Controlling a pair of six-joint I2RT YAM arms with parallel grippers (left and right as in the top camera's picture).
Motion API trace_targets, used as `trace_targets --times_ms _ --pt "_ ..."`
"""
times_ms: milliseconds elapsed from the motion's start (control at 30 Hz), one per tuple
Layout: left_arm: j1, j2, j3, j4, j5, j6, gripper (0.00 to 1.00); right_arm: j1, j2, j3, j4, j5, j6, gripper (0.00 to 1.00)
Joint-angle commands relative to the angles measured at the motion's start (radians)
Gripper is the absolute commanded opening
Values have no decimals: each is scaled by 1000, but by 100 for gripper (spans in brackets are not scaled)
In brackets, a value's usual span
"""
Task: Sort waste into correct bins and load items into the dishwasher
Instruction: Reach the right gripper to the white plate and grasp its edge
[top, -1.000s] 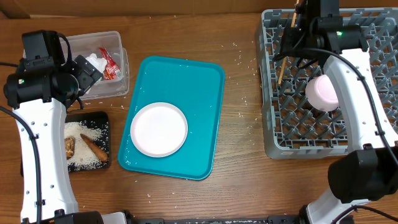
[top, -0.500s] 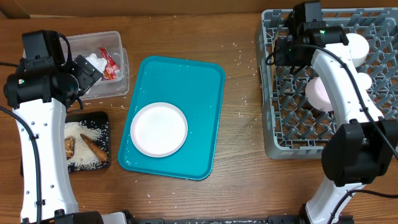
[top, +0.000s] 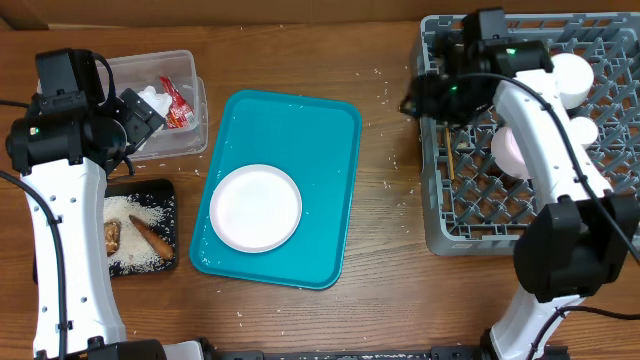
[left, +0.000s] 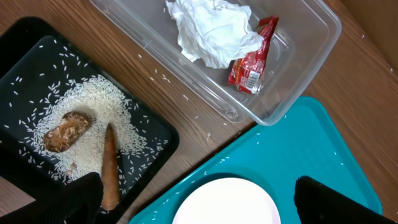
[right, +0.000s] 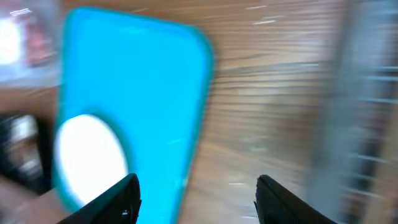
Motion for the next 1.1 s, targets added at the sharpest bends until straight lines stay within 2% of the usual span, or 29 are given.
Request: trace_targets --times_ms 0,133,267,500,733,800,833,1000,1033,1067 --pt "-2 0 2 0 1 -13 100 108 -45 23 20 -234 32 62" --pt "-2 0 2 0 1 -13 100 243 -36 -18 63 -50 130 72" --pt "-2 0 2 0 1 -13 100 375 4 -60 103 146 269 73" --pt "-2 0 2 0 1 -13 100 547 132 -93 181 196 348 70" --pt "-2 0 2 0 1 -13 100 623 248 -93 200 198 393 66" --pt "-2 0 2 0 1 -13 100 631 264 -93 200 199 407 62" --pt "-2 0 2 0 1 -13 100 635 275 -93 200 201 410 50" --pt "-2 0 2 0 1 -13 100 636 278 -86 190 202 448 11" --pt "-2 0 2 0 1 -13 100 634 278 -58 158 204 447 4" --pt "-2 0 2 0 1 -13 100 628 275 -35 130 210 447 4"
